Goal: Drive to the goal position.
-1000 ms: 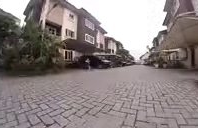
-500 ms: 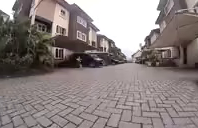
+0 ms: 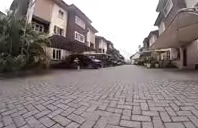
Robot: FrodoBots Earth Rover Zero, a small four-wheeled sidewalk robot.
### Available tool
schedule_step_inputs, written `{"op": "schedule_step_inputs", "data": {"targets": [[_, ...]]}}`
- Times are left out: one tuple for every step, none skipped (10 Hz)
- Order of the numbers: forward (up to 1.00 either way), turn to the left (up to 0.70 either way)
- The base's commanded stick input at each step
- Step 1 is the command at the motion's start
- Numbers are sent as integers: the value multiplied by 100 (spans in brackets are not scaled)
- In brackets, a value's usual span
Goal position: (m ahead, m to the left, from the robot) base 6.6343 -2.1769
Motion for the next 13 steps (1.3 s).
{"op": "schedule_step_inputs", "data": {"targets": [[70, 0], [70, 0], [70, 0], [70, 0], [70, 0], [70, 0], [70, 0], [70, -35], [70, -35], [70, -35], [70, -25], [70, 0], [70, 0]]}}
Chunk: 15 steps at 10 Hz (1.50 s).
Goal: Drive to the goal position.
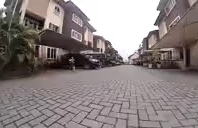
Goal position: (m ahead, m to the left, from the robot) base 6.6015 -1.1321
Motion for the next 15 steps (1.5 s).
{"op": "schedule_step_inputs", "data": {"targets": [[70, 0], [70, 0], [70, 0], [70, 0], [70, 0], [70, 0], [70, 0], [70, 0], [70, 0], [70, 0], [70, 0], [70, 0], [70, 0], [70, 0], [70, 0]]}}
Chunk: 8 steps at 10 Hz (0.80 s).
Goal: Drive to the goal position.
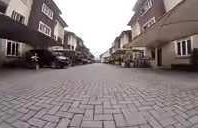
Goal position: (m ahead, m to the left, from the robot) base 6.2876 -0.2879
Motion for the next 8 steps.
{"op": "schedule_step_inputs", "data": {"targets": [[70, 0], [70, 0], [70, 0], [70, 0], [70, 0], [70, 0], [70, 0], [70, 0]]}}
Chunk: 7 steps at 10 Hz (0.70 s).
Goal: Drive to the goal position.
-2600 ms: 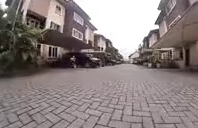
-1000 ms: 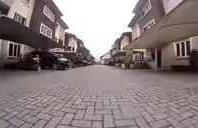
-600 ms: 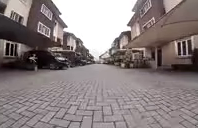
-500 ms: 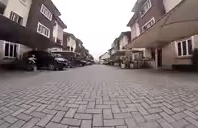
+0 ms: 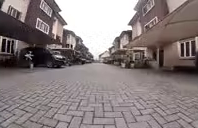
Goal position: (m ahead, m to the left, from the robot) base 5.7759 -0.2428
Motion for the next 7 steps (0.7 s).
{"op": "schedule_step_inputs", "data": {"targets": [[70, 0], [70, 0], [70, 0], [70, 0], [70, 0], [70, 0], [70, 0]]}}
